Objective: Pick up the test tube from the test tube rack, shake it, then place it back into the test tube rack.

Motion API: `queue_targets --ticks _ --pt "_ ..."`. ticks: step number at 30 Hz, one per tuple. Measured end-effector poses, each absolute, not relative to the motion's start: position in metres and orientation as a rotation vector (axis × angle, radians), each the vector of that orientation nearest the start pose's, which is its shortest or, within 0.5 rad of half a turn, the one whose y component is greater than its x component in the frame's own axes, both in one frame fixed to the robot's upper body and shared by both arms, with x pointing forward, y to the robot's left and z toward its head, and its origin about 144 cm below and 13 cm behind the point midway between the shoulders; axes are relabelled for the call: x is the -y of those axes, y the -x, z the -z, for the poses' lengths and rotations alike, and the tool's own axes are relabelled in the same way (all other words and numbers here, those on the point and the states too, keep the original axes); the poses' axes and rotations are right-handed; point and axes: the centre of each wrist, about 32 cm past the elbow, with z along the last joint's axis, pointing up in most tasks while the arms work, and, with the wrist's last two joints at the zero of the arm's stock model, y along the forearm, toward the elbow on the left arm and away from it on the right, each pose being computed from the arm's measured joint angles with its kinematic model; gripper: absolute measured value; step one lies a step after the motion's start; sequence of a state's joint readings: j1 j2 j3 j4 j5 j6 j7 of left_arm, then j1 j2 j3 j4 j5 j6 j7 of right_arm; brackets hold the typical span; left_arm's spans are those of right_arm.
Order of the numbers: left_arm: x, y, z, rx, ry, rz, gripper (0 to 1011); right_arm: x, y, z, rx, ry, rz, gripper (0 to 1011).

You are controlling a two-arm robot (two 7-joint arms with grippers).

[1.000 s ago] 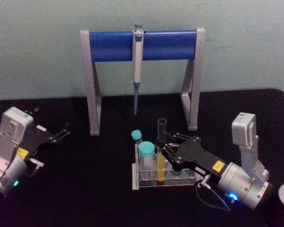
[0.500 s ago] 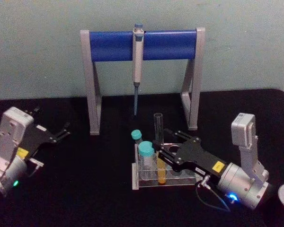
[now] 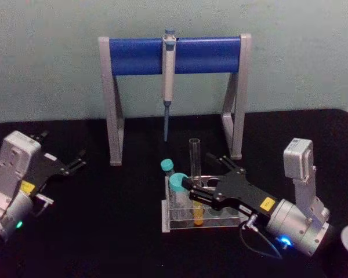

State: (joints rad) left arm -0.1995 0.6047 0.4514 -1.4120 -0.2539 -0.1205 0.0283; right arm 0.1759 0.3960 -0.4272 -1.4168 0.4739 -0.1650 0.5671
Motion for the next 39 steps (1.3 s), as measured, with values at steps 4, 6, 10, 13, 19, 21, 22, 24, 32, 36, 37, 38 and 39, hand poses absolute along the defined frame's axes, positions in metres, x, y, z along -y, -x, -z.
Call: queue_targets --ticks 4,6,10,13,19,21,22,24,32,36,37,38,39 --pt "-0.310 -0.489 -1.140 0.285 -0.304 -1.248 1001 0.238 -0.486 -1.128 -0.002 -0.048 0.682 1000" --pt "-0.310 -0.489 -1.140 0.285 -0.304 -1.248 1001 0.238 -0.486 -1.128 -0.002 -0.048 0.682 1000" --pt "-0.310 -0.489 -1.140 0.285 -0.305 -1.248 1001 0.238 -0.486 -1.128 0.002 -0.049 0.681 1000" --pt "-0.310 -0.489 -1.140 0.285 -0.304 -1.248 1001 0.238 -0.485 -1.136 0.042 -0.064 0.679 1000" --pt "-0.310 -0.489 -1.140 0.285 -0.305 -1.248 1001 0.241 -0.478 -1.157 0.156 -0.132 0.692 1000" --pt "-0.310 -0.489 -1.140 0.285 -0.304 -1.248 1001 0.242 -0.474 -1.166 0.206 -0.161 0.712 1000" --pt "-0.310 -0.489 -1.140 0.285 -0.304 -1.248 1001 0.243 -0.472 -1.168 0.224 -0.169 0.727 1000" --pt "-0.310 -0.489 -1.140 0.285 -0.305 -1.248 1001 0.244 -0.469 -1.173 0.258 -0.179 0.762 1000" --pt "-0.310 -0.489 -1.140 0.285 -0.305 -1.248 1001 0.253 -0.449 -1.173 0.355 -0.150 1.083 1000" --pt "-0.310 -0.489 -1.140 0.285 -0.304 -1.248 1001 0.256 -0.445 -1.163 0.328 -0.060 1.214 1000" --pt "-0.310 -0.489 -1.140 0.285 -0.304 -1.248 1001 0.256 -0.445 -1.163 0.328 -0.060 1.214 1000" --pt "-0.310 -0.489 -1.140 0.285 -0.305 -1.248 1001 0.257 -0.444 -1.158 0.303 -0.021 1.247 1000" --pt "-0.310 -0.489 -1.140 0.285 -0.304 -1.248 1001 0.257 -0.444 -1.156 0.290 -0.003 1.261 1000"
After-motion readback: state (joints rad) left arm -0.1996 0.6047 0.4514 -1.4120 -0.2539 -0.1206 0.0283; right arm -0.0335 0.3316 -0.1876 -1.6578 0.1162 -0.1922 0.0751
